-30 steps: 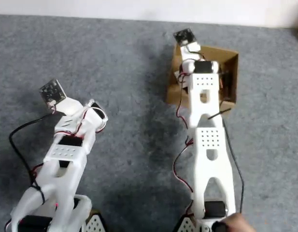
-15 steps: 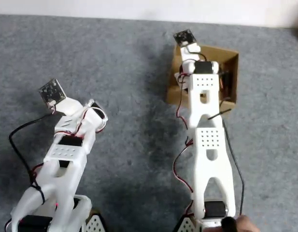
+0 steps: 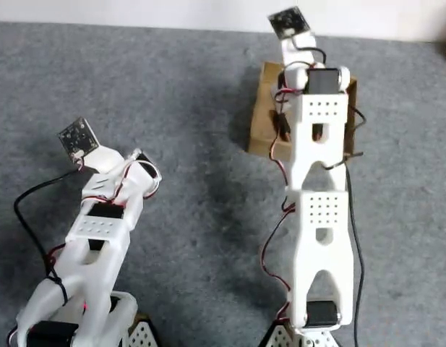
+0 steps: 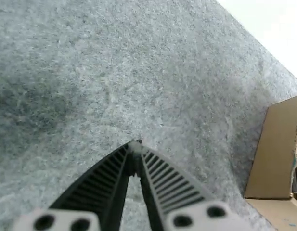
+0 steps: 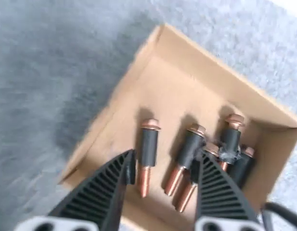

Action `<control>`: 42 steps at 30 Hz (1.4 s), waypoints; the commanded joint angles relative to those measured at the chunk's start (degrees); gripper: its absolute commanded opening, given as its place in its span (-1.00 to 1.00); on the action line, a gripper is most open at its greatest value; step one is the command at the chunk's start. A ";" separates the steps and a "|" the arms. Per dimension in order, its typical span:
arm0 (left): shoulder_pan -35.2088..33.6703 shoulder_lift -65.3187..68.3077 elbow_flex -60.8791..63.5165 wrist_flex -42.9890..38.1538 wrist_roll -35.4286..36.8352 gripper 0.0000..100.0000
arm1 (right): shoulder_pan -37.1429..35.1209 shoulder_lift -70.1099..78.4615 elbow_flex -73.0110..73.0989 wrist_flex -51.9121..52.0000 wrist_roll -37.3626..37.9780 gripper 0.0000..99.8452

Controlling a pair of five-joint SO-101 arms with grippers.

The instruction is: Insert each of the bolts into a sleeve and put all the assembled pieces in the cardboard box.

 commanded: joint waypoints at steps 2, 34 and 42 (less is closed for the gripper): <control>3.12 -1.45 -2.77 -0.79 -4.40 -0.99 | -1.80 -10.95 -6.73 2.24 -0.97 -0.67; 10.24 -72.31 19.12 71.91 -45.36 -0.99 | -7.08 -130.07 100.79 -7.16 -7.21 -0.67; 9.45 -72.31 25.54 71.21 -42.02 -0.99 | -6.73 -164.26 145.10 -17.71 -7.30 -0.67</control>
